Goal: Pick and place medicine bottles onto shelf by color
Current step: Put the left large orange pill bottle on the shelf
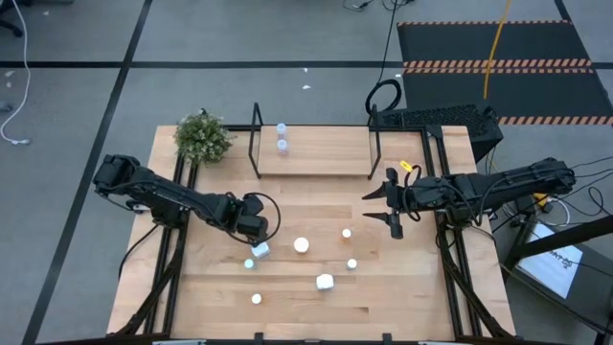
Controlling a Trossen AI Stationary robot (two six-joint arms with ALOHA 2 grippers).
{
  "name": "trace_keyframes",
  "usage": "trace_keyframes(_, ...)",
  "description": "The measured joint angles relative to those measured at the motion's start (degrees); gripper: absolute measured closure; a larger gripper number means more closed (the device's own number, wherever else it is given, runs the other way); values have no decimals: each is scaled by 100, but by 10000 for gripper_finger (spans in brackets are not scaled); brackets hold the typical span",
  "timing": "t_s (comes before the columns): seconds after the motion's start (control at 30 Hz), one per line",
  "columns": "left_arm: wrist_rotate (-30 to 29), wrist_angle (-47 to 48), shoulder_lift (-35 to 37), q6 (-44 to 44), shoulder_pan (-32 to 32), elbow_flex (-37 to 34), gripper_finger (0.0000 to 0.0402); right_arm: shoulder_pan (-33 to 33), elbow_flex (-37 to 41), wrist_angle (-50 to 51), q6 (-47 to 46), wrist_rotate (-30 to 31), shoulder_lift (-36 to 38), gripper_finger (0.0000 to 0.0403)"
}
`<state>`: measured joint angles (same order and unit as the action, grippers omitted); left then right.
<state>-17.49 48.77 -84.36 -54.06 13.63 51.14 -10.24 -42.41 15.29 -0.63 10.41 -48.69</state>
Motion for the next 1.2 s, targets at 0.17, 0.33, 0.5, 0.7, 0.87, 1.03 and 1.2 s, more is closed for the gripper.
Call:
trace_keyframes(0.17,110,-148,0,91,-115,-160,156,0,0,0,-2,0,0,200)
trace_keyframes(0.33,113,-389,1,359,-130,-160,154,0,0,0,-1,2,0,200)
trace_keyframes(0.5,115,-527,1,559,-130,-160,179,0,0,-2,24,2,0,200)
trace_keyframes(0.7,113,-562,0,597,-130,-160,188,0,0,-1,24,3,0,200)
trace_keyframes(0.87,117,-558,0,793,-130,-97,173,0,0,-2,44,2,0,200)
trace_keyframes(1.03,122,-556,0,1242,-231,143,186,0,0,-2,53,4,0,200)
trace_keyframes(1.2,271,-549,0,1975,-522,559,187,0,0,-2,131,5,2,200)
